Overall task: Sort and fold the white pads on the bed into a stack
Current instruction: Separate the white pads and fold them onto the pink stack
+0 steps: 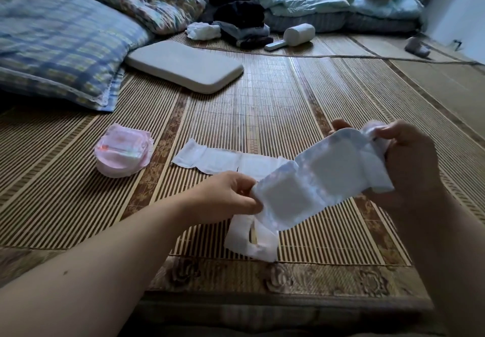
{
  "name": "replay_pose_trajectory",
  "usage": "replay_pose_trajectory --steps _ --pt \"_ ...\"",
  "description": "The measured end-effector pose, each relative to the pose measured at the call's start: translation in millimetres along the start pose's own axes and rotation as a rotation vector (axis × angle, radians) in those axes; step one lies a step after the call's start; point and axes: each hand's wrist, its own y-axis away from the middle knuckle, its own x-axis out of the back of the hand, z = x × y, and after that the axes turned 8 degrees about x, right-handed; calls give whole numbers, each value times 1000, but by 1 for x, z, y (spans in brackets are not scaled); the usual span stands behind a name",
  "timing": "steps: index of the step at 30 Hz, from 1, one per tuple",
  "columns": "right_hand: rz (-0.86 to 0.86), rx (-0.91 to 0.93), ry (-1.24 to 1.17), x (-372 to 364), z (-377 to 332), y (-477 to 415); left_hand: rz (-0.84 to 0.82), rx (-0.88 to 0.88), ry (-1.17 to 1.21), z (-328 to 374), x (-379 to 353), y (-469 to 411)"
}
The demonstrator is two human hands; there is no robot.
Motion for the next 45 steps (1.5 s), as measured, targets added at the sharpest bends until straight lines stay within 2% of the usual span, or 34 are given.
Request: replay_pose_trajectory --steps 3,5,7,8,11,14,18,22,25,28,31,37,42,45 --pt "101 25 -24 5 3 -1 30 35 145 -5 7 4" --pt "158 24 8 9 6 -2 -14 63 283 -12 16 8" --pt "215 8 137 16 9 -3 -43 113 386 -18 27 13" --pt "241 -24 219 20 11 -4 -8 146 416 -21 33 16" --pt "279 -159 432 35 21 -7 213 252 439 -31 50 21" --pt "293 -303 551 47 30 -6 332 340 464 -38 63 28" --pt "383 -335 735 56 37 -6 378 409 447 -45 75 37" --pt "402 -404 904 59 34 -4 328 472 444 -44 81 46" --pt "401 -438 886 56 32 -3 325 495 414 -41 81 51" --pt "352 -378 936 45 35 -5 358 458 421 -36 78 50" --pt "280 -304 893 26 42 -9 366 406 436 -29 74 48" --pt "93 -350 853 -16 75 -14 369 351 448 -22 60 37" --pt "113 -421 816 -27 81 -14 376 333 435 -19 51 29" --pt "118 -398 836 -26 76 -13 377 312 432 -13 41 19"
